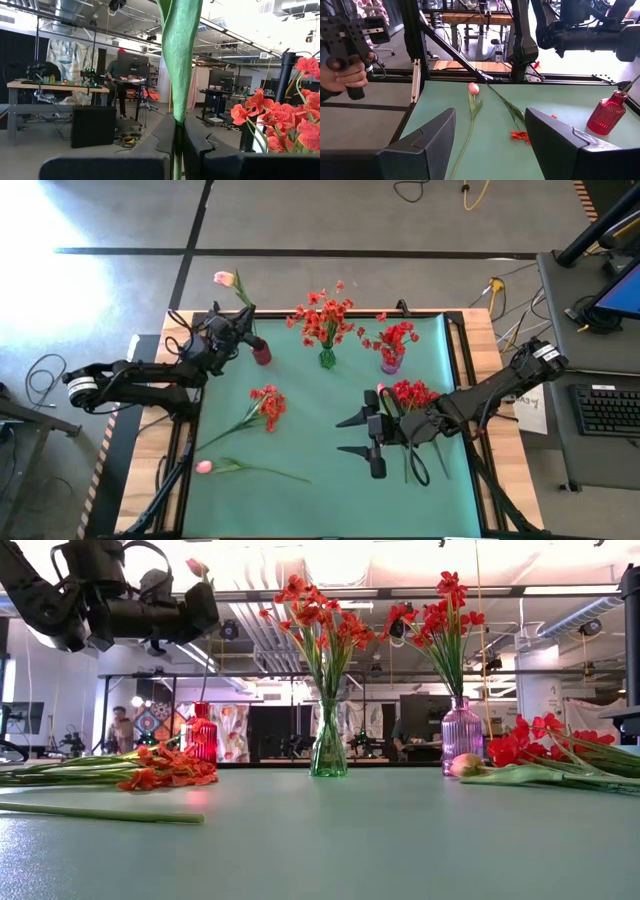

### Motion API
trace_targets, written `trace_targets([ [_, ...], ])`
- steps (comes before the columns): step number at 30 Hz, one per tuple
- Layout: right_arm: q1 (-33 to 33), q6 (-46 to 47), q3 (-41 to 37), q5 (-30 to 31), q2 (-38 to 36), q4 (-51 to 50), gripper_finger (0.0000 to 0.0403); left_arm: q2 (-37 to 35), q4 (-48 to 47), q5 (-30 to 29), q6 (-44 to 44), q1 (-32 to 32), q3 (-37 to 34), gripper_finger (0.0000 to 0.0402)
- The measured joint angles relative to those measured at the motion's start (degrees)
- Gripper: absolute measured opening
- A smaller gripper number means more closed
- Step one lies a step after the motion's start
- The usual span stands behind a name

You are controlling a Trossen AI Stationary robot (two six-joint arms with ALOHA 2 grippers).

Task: Sort flowers into vase by color
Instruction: Put the bottom right pink flower in the red flower vase, then put the bottom pink flower in the red flower vase

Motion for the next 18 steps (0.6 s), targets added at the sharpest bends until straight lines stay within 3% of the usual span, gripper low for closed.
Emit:
trace_targets([
  [6,0.0,-0.1,0.0,0.0,0.0,-0.1,0.0231,0.0,-0.3,0.1,-0.5,-0.3,0.0,0.0033],
  [18,0.0,0.1,0.0,0.0,0.0,-1.0,0.0231,-1.5,-8.8,0.2,-0.5,-1.9,0.0,0.0151],
])
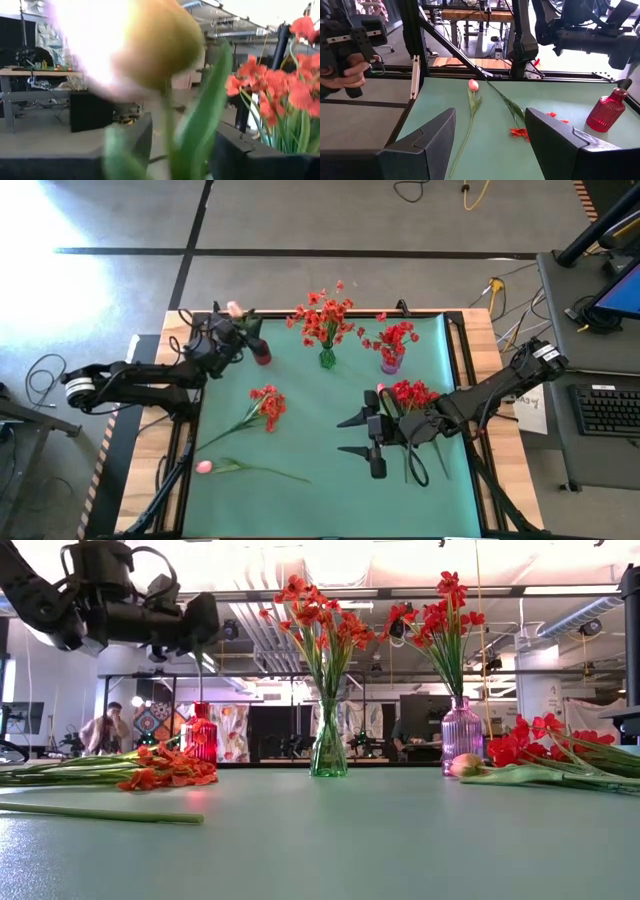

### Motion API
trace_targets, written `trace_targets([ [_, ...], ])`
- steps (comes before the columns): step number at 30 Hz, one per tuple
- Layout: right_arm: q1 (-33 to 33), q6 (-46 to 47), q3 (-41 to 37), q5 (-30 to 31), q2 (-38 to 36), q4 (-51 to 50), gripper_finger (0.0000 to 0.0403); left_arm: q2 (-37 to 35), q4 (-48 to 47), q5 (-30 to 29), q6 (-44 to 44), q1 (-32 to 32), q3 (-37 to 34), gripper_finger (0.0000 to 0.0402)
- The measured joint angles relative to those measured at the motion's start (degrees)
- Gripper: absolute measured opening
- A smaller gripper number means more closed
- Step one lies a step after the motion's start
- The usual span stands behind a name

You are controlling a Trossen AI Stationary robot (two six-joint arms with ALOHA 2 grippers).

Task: Sort flowers into vase by color
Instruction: Put the bottom pink flower in the red flower vase

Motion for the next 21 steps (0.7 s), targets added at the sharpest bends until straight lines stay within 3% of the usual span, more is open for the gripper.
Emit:
trace_targets([
  [9,0.0,0.0,0.0,0.0,0.0,-0.4,0.0231,-4.7,-11.3,0.0,-1.2,-3.2,0.0,0.0213],
  [21,0.0,0.0,0.0,0.0,0.0,-1.0,0.0231,-12.3,-24.3,-2.9,-9.1,-6.5,0.0,0.0305],
])
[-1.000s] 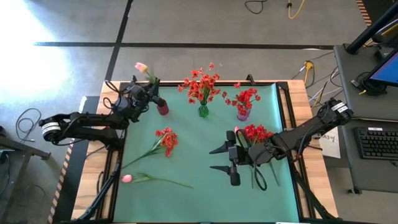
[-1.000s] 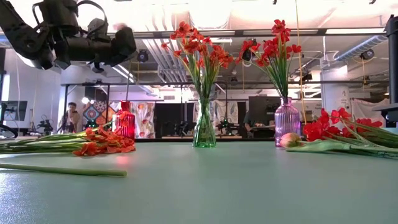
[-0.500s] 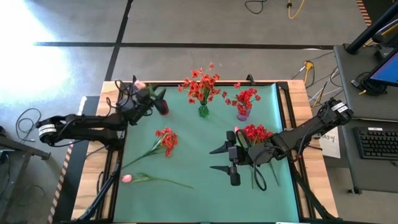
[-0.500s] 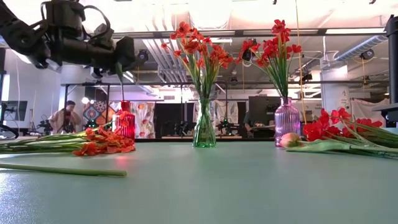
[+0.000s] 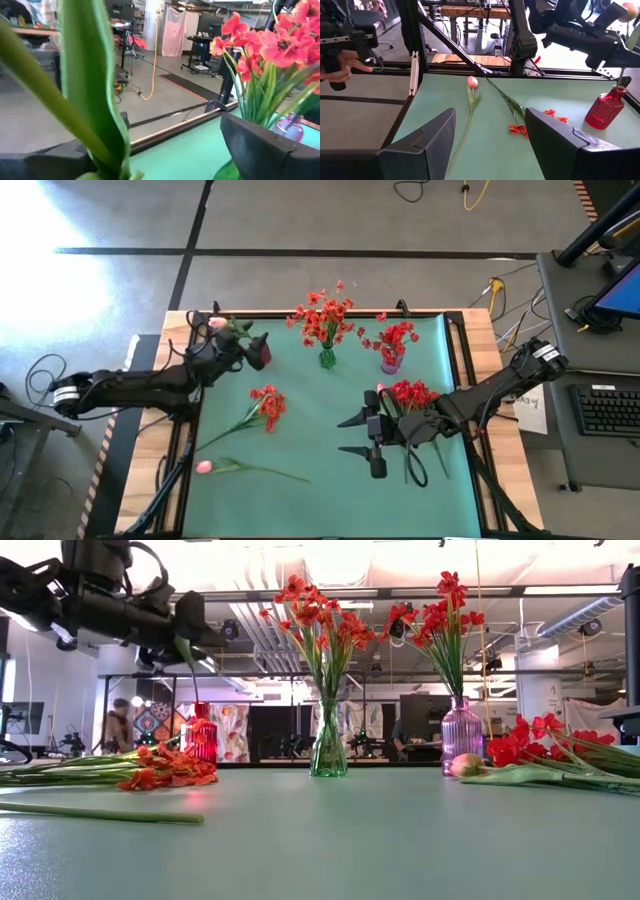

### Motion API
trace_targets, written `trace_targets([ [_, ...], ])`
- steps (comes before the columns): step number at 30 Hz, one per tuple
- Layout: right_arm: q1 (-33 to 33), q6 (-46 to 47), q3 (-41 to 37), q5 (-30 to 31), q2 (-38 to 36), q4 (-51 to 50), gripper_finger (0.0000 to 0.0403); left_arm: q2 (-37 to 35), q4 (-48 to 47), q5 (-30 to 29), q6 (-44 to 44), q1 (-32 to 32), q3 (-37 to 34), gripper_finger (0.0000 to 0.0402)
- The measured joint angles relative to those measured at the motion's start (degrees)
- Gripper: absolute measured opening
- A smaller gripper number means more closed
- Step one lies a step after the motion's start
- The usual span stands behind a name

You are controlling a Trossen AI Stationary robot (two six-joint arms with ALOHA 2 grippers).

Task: Sort flowers into vase by color
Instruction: Put the bottom pink flower in the red flower vase

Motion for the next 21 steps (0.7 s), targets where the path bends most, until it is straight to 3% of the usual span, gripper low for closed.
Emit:
trace_targets([
  [7,0.0,0.0,0.0,0.0,0.0,-0.1,0.0231,-2.4,-3.3,1.6,-2.1,-2.3,0.0,0.0332],
  [21,0.0,0.0,0.0,0.0,0.0,-0.3,0.0231,-4.2,-17.6,6.3,-14.4,-3.8,0.0,0.0334],
])
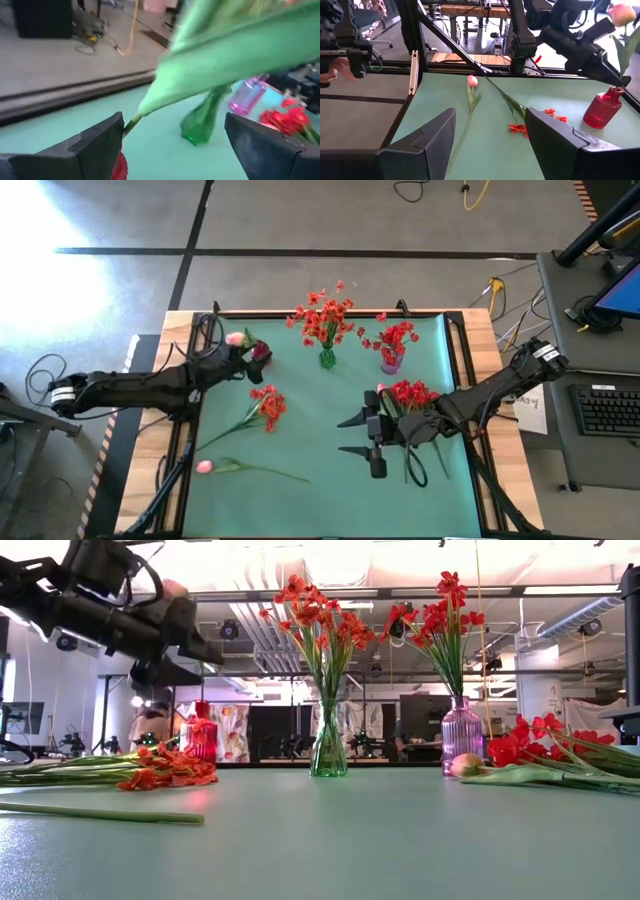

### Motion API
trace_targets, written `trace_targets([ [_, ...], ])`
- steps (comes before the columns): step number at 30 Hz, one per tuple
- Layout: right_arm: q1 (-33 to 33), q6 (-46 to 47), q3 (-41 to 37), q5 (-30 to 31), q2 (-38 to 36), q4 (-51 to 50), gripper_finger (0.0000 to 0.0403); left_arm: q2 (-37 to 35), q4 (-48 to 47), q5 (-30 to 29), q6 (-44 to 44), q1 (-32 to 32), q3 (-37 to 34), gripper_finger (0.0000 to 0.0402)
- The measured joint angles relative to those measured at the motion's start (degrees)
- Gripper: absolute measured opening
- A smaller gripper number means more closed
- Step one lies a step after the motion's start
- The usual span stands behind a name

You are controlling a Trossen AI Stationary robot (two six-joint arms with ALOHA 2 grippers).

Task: Sort flowers into vase by color
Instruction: Put the bottom pink flower in the red flower vase

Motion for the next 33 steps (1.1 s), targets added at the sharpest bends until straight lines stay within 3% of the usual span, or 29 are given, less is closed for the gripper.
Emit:
trace_targets([
  [6,0.0,0.0,0.0,0.0,0.0,0.0,0.0231,-0.9,-3.1,10.7,-6.2,0.0,0.0,0.0334],
  [8,0.0,0.0,0.0,0.0,0.0,-0.1,0.0231,-1.4,-5.4,11.8,-7.1,0.0,0.4,0.0334],
  [12,0.0,-0.1,0.0,0.0,0.0,-0.1,0.0231,-2.5,-12.9,8.9,-7.2,0.0,3.1,0.0334],
  [17,0.0,-0.1,0.0,0.0,0.0,-0.1,0.0231,-2.9,-27.7,-3.3,-8.0,0.1,9.6,0.0334],
  [19,0.0,-0.1,0.0,0.0,0.0,-0.1,0.0231,-2.7,-31.6,-5.7,-7.5,0.1,12.3,0.0334],
  [26,0.0,-0.5,0.0,0.0,0.0,0.0,0.0231,-2.3,-41.4,-5.5,-6.1,0.0,20.5,0.0334],
  [33,0.1,-0.5,0.0,0.0,0.0,-0.3,0.0231,-2.1,-57.9,0.4,-11.9,-0.3,28.6,0.0334],
])
